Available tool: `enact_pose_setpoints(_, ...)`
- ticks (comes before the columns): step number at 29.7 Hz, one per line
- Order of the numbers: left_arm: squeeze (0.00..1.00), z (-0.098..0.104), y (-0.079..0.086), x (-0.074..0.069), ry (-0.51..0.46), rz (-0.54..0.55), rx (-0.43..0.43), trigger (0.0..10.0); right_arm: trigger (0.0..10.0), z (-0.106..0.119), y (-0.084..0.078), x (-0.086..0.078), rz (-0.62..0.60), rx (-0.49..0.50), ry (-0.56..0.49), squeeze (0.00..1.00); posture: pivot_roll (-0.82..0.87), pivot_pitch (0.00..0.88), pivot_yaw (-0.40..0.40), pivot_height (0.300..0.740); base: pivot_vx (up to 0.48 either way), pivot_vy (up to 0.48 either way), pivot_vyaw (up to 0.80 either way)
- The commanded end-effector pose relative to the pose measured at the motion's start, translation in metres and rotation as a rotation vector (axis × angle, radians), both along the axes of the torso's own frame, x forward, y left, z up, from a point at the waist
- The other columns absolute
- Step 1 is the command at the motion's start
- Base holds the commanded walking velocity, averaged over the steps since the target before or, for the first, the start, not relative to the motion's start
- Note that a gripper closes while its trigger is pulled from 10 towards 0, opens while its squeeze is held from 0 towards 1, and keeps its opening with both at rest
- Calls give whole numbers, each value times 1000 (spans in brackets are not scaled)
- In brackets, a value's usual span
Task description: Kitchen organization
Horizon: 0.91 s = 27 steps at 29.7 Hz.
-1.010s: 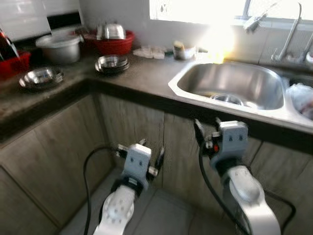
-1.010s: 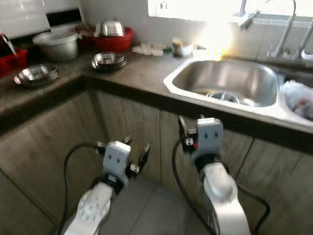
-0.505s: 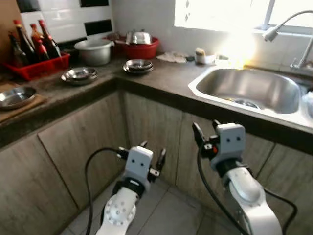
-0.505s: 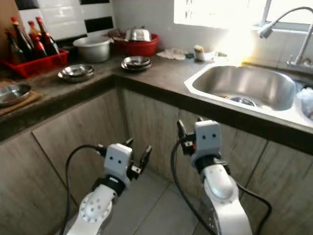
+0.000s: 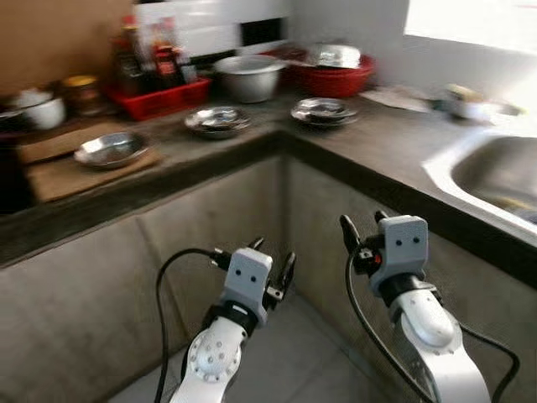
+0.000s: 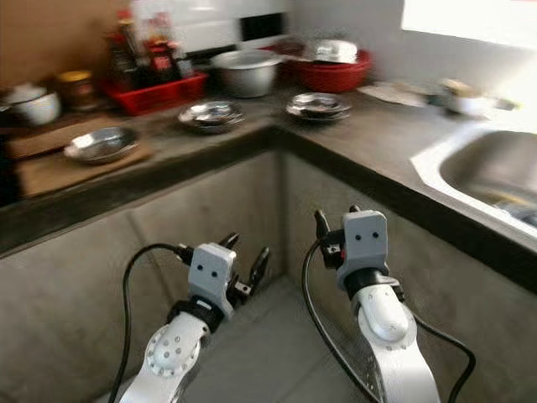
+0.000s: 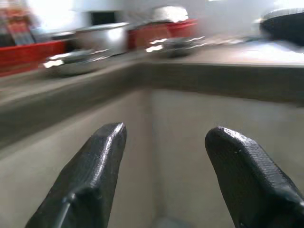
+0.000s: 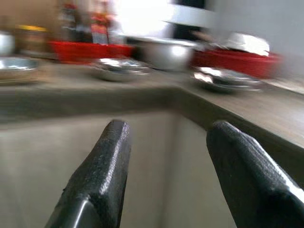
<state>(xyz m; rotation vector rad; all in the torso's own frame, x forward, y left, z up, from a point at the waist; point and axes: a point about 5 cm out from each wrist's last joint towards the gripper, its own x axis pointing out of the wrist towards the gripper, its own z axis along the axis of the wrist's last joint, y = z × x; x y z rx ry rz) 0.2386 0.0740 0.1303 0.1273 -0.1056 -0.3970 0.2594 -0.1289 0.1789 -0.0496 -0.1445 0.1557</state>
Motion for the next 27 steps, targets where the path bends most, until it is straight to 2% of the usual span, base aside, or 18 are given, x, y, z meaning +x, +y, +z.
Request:
enact_pose_setpoints(1, 0, -1, 3, 2, 4, 12, 7, 10000, 10000, 0, 4, -2, 15, 4, -2, 0, 100, 0, -34, 740, 398, 0, 800)
enact_pose_setpoints(22, 0, 1, 2, 3, -1, 23, 1, 10000, 10000, 7, 7, 9, 30, -2, -21, 0, 105, 0, -44, 740, 402, 0, 797)
enact_pose_setpoints(27, 0, 1, 2, 3, -2, 24, -1, 10000, 10000, 11, 7, 17, 22, 7, -7, 0, 104, 0, -44, 740, 400, 0, 0)
